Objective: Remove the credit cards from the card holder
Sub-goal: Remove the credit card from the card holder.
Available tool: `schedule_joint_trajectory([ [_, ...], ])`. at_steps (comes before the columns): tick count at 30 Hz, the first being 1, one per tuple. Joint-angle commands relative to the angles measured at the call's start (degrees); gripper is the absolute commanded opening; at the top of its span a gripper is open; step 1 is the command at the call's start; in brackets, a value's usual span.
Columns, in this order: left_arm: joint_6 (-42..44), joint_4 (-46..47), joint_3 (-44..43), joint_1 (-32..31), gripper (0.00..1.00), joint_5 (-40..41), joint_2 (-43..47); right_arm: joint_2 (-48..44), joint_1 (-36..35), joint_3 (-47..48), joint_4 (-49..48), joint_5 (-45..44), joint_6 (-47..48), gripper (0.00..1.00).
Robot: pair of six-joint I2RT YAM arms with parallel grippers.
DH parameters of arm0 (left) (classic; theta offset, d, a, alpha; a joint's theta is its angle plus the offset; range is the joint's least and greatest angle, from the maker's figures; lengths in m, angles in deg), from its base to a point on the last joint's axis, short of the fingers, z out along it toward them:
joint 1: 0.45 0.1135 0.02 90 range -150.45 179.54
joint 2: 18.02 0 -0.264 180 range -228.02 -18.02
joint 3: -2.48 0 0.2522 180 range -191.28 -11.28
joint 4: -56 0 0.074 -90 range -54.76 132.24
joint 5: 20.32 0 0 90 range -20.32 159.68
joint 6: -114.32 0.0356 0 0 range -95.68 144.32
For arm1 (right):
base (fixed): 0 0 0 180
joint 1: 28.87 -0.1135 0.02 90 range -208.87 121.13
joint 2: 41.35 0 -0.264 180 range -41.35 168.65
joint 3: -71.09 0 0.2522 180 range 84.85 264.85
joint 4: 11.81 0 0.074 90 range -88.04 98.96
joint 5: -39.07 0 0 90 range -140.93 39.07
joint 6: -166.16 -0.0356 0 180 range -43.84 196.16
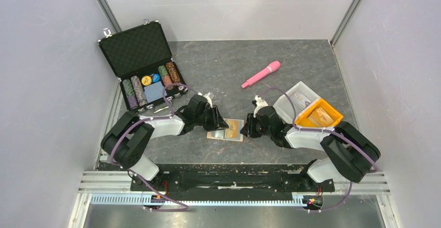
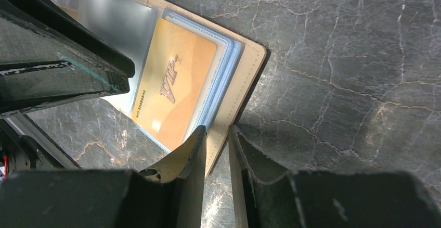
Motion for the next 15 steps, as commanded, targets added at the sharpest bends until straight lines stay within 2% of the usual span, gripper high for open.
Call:
schedule_joint_trajectory([
  [1,-1.52,3.01,0.15,-0.32,0.39,-1.06,-1.49,-0.04,-0.19,-0.74,-1.58,0.0,-0.53,0.24],
  [15,-2.19,4.6,0.4,-0.31,0.34,-3.27,-4.29,0.98,-0.2,0.25,-1.14,-0.03,0.03,0.24],
])
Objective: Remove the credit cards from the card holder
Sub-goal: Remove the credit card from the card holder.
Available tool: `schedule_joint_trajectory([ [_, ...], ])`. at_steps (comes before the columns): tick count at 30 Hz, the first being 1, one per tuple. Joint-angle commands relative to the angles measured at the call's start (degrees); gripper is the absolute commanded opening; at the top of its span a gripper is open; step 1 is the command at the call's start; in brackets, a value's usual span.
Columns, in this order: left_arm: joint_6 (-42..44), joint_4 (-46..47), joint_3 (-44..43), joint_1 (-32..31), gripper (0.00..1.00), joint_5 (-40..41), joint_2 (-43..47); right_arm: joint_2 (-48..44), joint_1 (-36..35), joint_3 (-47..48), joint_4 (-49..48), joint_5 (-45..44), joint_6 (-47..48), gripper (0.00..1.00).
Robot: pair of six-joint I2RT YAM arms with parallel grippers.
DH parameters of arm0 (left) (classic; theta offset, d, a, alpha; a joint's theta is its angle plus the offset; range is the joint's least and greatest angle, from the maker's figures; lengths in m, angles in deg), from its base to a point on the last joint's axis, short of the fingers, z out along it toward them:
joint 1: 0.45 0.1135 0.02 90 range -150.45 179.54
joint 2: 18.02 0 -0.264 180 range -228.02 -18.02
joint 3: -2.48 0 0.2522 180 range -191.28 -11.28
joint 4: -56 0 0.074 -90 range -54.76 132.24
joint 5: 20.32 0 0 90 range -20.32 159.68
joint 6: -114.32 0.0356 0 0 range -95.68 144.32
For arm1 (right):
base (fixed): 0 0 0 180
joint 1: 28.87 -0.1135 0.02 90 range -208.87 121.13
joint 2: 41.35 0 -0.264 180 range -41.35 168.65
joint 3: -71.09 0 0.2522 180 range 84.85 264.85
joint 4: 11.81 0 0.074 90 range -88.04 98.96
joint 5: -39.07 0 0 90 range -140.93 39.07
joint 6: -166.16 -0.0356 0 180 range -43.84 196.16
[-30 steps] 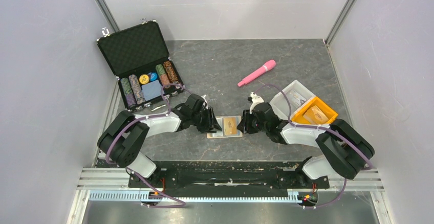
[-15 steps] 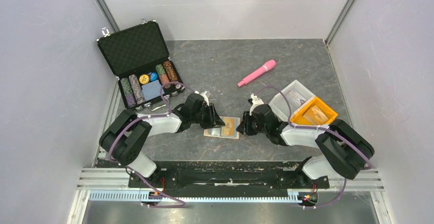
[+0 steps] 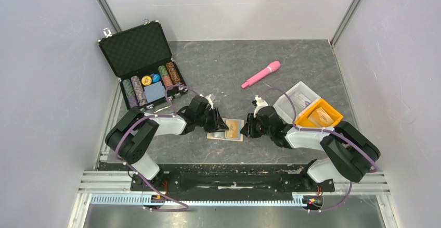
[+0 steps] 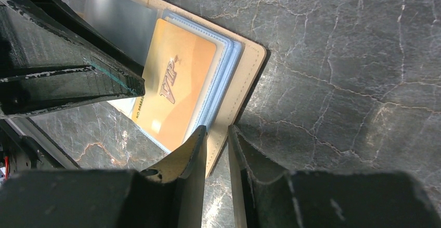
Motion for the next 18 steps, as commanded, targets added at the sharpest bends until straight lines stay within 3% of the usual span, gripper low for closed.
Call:
schedule_joint_trajectory([
  [1,-2.06,3.22,0.33,-0.31,0.34,-2.3,-1.09,0.89,-0.2,0.62,-0.64,-0.07,0.25,0.24],
  [14,-6.0,7.0,1.21,-0.34,0.19,-6.65,-1.12,1.06,-0.2,0.71,-0.17,-0.45,0.39,0.24],
  [18,-6.82,7.66,1.54,-0.23,0.08,-6.96,-0.33,1.15,-0.2,0.56,-0.21,-0.7,0.4,0.24],
])
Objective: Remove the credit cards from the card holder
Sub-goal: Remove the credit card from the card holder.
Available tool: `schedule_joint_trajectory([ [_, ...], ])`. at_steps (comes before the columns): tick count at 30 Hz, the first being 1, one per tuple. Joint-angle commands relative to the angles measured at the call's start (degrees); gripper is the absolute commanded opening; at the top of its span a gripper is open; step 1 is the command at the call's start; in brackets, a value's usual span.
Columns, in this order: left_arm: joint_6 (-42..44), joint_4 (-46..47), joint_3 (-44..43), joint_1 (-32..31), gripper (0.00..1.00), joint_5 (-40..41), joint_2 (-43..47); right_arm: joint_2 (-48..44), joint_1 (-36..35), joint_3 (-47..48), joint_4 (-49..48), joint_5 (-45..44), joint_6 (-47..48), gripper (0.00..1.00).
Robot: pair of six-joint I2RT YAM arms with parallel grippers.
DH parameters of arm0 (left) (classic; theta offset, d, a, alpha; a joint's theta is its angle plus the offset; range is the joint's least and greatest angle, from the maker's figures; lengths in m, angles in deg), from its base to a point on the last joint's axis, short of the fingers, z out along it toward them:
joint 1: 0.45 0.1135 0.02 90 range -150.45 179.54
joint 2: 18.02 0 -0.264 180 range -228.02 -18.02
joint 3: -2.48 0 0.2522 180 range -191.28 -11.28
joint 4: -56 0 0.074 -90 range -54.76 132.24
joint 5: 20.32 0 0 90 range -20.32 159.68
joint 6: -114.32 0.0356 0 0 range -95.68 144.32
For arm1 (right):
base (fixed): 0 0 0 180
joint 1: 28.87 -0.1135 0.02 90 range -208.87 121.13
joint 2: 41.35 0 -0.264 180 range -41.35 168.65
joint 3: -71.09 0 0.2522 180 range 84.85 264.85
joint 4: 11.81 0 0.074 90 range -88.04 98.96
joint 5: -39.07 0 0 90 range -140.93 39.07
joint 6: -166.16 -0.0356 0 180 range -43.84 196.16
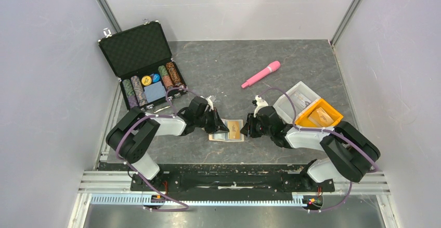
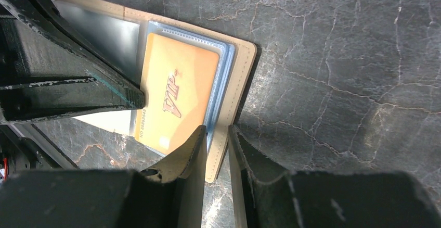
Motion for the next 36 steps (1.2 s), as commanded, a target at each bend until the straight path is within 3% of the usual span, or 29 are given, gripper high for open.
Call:
schedule_joint_trajectory([
  [1,-3.32,4.15,0.59,-0.25,0.06,-2.9,0.54,1.06,-0.2,0.47,0.05,-0.59,0.38,0.24],
  [4,-3.72,3.21,0.7,0.12,0.02,-2.78,0.85,1.06,-0.2,0.47,0.2,-1.14,0.34,0.24],
  [22,-4.75,1.2,3.44,5.7,0.02,-4.96,2.44,1.68,0.09,0.18,0.61,-2.25,0.78,0.16],
  [36,-3.16,-1.33,2.75,5.68,0.02,-5.77,4.7,1.29,0.03,4.87,-1.36,5.82,2.07,0.14],
])
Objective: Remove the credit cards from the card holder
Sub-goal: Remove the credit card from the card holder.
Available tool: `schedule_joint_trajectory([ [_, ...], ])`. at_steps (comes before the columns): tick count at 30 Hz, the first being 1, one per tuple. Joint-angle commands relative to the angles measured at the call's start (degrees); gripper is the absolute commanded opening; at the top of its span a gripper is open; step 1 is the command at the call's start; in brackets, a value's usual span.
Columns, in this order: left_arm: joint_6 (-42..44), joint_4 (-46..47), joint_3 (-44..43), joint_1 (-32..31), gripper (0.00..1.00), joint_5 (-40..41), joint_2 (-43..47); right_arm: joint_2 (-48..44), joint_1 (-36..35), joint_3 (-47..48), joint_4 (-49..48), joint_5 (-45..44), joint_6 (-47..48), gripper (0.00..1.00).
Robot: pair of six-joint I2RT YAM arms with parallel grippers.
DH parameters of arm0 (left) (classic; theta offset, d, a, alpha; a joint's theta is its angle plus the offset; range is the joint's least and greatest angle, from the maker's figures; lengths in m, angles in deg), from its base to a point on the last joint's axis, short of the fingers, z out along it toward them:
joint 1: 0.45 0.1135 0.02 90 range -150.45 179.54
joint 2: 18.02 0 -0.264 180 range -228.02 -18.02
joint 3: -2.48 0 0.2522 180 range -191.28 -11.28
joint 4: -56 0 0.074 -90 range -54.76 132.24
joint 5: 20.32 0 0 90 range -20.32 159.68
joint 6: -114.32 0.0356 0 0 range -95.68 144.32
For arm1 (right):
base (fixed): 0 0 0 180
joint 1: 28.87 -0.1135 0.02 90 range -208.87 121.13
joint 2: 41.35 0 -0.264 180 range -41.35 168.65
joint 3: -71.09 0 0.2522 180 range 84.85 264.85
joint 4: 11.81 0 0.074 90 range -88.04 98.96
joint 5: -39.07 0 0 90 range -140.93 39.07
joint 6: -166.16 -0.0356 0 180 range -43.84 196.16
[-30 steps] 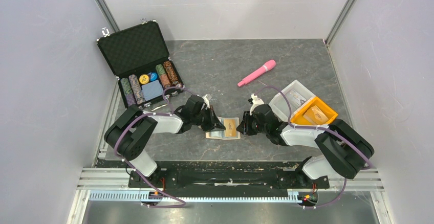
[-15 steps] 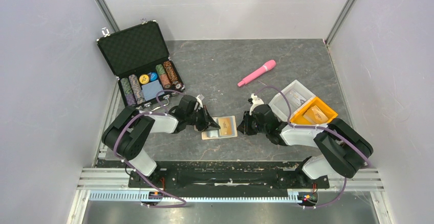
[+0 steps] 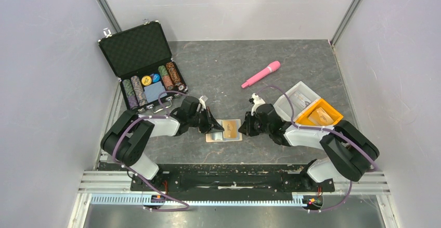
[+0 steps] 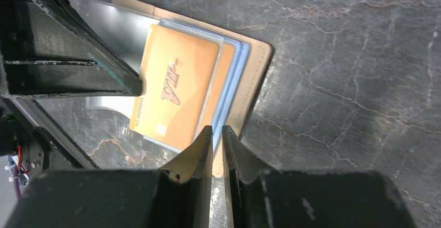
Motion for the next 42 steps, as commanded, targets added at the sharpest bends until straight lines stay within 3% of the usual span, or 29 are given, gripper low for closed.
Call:
schedule_joint_trajectory([
  [1,0.31,-1.7,-0.76,0.15,0.02,-0.72,2.03,1.49,-0.06,2.93,-2.94,3.86,0.33,0.14],
  [24,3.39,-19.23,-3.35,1.43,0.02,9.82,10.26,3.45,0.58,1.38,1.38,-3.65,-1.26,0.1],
  [31,3.38,-22.11,-1.88,2.44,0.02,14.46,17.46,2.59,0.59,1.9,1.32,-2.68,-0.59,0.1],
  [36,4.83,-24.04,-2.65,2.48,0.02,13.8,21.17,-1.29,0.61,1.6,-1.51,1.88,1.7,0.15],
  [42,5.24,-22.08,-0.56,2.41,0.02,11.18,25.65,-9.42,0.73,2.96,2.62,2.46,7.35,0.25],
])
